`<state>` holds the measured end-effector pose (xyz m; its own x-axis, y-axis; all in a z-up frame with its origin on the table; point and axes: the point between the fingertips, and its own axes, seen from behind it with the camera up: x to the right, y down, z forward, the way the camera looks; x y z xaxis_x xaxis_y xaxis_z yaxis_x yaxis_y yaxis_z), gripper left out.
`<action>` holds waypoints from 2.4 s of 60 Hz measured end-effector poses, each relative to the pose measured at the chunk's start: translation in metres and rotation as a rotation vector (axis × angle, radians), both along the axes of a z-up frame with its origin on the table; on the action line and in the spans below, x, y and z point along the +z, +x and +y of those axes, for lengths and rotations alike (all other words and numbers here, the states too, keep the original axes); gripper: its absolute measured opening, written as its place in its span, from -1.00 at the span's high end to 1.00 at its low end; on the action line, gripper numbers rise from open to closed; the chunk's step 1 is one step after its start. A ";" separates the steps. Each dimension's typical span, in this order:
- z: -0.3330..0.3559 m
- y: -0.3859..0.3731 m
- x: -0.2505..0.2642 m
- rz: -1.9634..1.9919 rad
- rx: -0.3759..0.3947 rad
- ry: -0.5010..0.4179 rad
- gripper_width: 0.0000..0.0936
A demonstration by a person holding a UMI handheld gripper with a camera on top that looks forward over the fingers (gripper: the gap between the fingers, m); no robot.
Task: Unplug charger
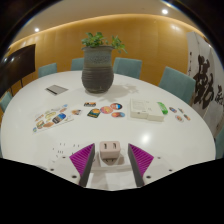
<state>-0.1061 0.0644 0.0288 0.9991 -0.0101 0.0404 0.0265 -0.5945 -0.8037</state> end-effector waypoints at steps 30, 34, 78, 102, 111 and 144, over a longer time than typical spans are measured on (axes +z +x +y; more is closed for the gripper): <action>0.005 -0.006 -0.002 0.017 0.004 0.042 0.56; 0.005 -0.006 -0.001 0.030 0.003 0.041 0.57; -0.021 0.200 0.060 -0.067 -0.137 0.087 0.45; -0.055 0.227 -0.011 0.010 -0.201 -0.056 -0.27; -0.082 0.230 0.023 -0.030 -0.218 -0.013 -0.82; -0.282 0.148 0.140 -0.116 -0.202 0.069 -0.86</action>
<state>0.0415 -0.2174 0.1688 0.9653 -0.2157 0.1472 0.0074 -0.5407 -0.8412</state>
